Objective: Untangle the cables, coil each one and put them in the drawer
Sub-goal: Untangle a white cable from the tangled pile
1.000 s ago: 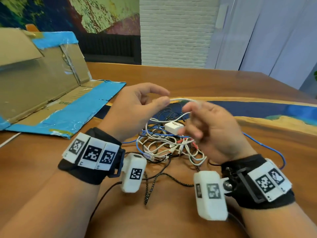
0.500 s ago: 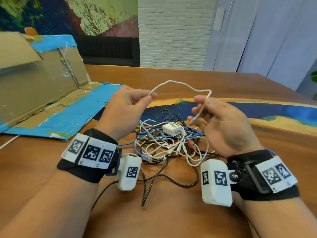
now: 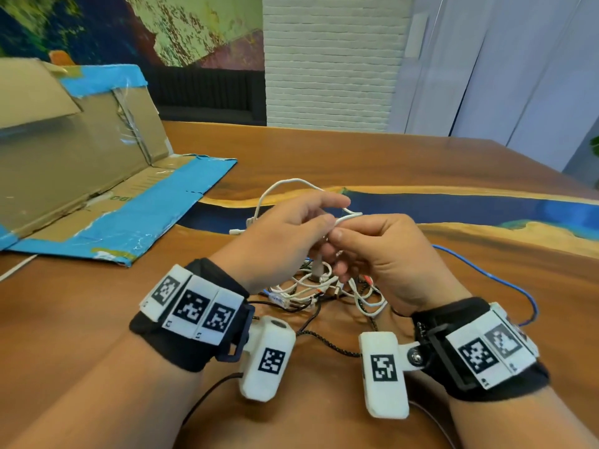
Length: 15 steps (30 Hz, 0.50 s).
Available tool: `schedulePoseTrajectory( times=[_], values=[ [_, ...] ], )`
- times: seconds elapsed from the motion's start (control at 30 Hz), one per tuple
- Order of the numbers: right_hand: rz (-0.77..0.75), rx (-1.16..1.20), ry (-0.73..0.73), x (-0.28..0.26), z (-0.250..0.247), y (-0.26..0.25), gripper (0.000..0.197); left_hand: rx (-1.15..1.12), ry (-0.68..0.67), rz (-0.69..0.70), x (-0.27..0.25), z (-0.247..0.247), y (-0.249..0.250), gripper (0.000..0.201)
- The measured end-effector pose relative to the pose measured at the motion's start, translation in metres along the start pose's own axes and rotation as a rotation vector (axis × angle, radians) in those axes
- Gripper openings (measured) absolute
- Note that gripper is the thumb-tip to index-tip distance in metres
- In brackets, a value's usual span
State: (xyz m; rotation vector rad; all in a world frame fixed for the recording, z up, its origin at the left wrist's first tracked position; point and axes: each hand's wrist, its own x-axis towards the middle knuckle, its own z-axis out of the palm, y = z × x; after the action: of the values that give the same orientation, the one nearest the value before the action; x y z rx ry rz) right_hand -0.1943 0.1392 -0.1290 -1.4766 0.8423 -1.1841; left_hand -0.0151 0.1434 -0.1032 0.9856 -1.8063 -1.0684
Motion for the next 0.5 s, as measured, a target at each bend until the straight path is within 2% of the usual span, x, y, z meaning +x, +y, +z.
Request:
schedulePoseTrajectory(
  times=[0.13, 0.23, 0.3, 0.37, 0.43, 0.5],
  values=[
    [-0.079, -0.005, 0.162, 0.002, -0.003, -0.001, 0.005, 0.023, -0.013, -0.034, 0.001, -0.003, 0.003, 0.034],
    [-0.231, 0.002, 0.293, 0.006, -0.012, -0.001, 0.017, 0.118, -0.028, -0.009, 0.001, -0.004, 0.003, 0.046],
    [-0.296, 0.027, 0.236, 0.006, -0.014, -0.001, 0.025, 0.103, -0.091, -0.001, 0.000, -0.003, 0.002, 0.048],
    [-0.292, 0.045, 0.065, 0.004, -0.009, -0.002, 0.024, -0.002, -0.133, 0.049, -0.002, -0.003, 0.002, 0.044],
    [-0.264, -0.072, -0.011, 0.001, -0.005, -0.003, 0.016, -0.151, -0.090, 0.110, -0.002, -0.008, 0.004, 0.038],
    [-0.222, -0.195, 0.030, 0.001, -0.006, -0.006, 0.026, -0.308, 0.028, 0.145, 0.000, -0.019, 0.005, 0.037]
  ],
)
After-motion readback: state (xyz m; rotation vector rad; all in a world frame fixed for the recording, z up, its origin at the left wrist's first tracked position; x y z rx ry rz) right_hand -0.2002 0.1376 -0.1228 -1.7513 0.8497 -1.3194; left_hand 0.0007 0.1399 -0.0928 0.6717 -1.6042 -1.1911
